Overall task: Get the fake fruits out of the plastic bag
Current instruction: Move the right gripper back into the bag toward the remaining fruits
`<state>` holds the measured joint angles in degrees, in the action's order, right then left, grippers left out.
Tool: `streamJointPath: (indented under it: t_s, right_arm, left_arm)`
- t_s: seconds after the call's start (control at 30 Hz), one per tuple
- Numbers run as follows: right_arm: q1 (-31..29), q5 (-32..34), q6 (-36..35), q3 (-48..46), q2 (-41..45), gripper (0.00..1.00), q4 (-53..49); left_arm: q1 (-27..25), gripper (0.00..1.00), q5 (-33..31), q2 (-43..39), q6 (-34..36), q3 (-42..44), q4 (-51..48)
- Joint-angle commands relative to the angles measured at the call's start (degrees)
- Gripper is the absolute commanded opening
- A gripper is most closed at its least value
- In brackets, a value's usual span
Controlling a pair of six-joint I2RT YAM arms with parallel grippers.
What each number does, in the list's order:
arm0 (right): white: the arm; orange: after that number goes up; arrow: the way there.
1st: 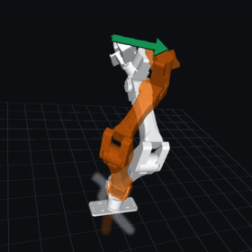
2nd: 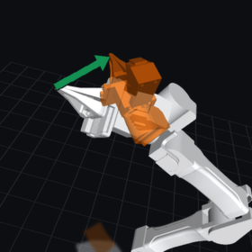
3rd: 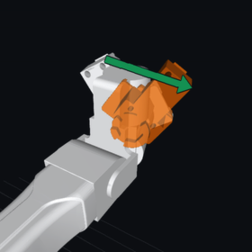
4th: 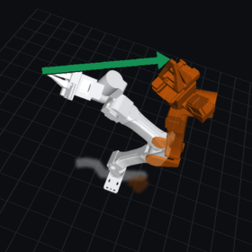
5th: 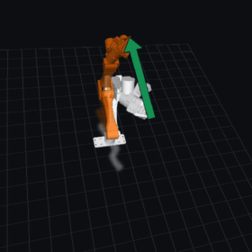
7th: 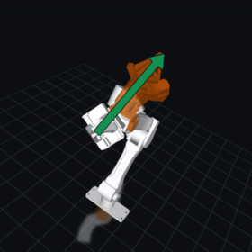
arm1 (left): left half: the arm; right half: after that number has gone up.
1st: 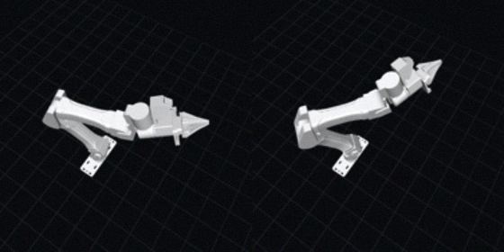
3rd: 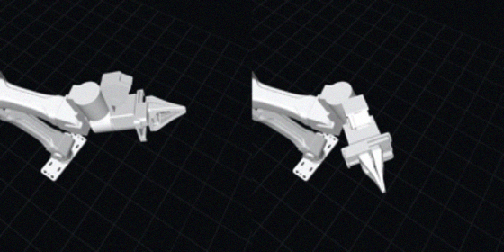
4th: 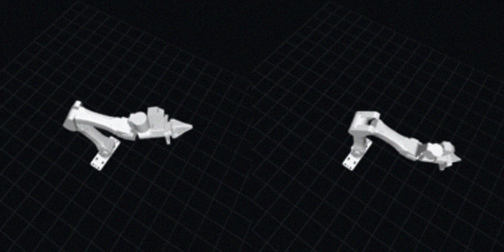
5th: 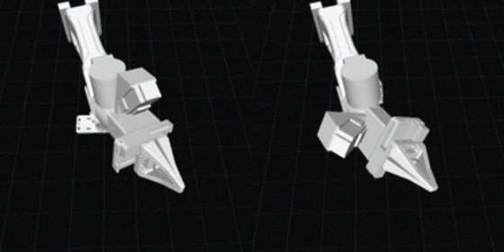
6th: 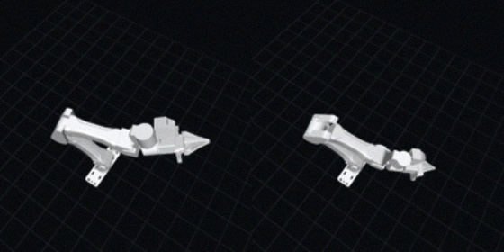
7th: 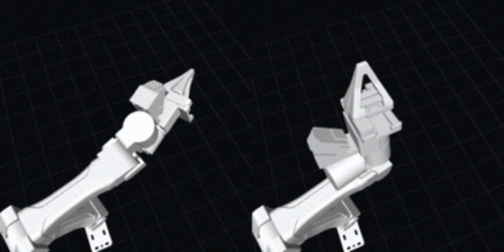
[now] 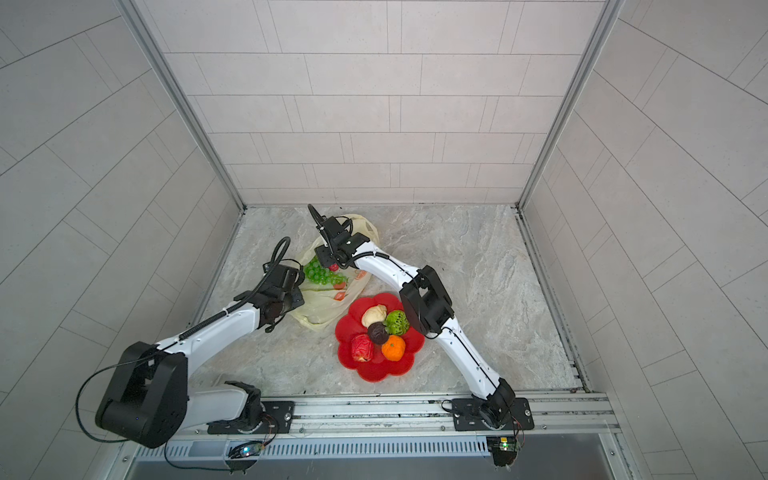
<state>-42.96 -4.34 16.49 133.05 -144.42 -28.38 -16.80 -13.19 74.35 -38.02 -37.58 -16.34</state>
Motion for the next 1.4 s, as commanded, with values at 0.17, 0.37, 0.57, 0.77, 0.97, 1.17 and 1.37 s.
streamJointPath:
  t_s: [0.17, 0.37, 0.57, 0.77, 0.97, 1.17, 1.37]
  right_arm:
    - [0.67, 1.20, -1.11, 7.31, -4.95, 0.66, -4.47]
    - [0.93, 1.01, -2.08, 9.04, -7.99, 0.66, -2.81]
    - [1.12, 0.21, -1.97, 10.85, -9.85, 0.65, -3.34]
    - [1.42, 0.65, -1.55, 14.49, -12.36, 0.60, -5.87]
    - [1.46, -0.13, -1.20, 14.87, -11.64, 0.53, -7.21]
    - [1.34, -0.05, 0.37, 14.87, -9.09, 0.52, -9.43]
    - [1.12, -1.01, -0.35, 14.78, -6.20, 0.52, -11.41]
  left_arm:
    - [0.01, 0.00, -0.25, -0.40, 0.47, -0.99, -0.71]
    - [-0.01, 0.00, -0.31, -0.87, 0.57, -0.73, -0.45]
    - [0.01, 0.00, -0.43, -0.78, 0.49, -0.78, -0.52]
    - [0.01, 0.00, -0.56, 0.09, 0.40, -1.11, -0.84]
    - [0.01, 0.00, -0.49, 0.32, 0.40, -1.24, -0.81]
    - [0.01, 0.00, -0.51, 0.98, 0.47, -1.61, -1.08]
    - [0.05, 0.00, 0.03, 1.11, 0.58, -1.77, -0.98]
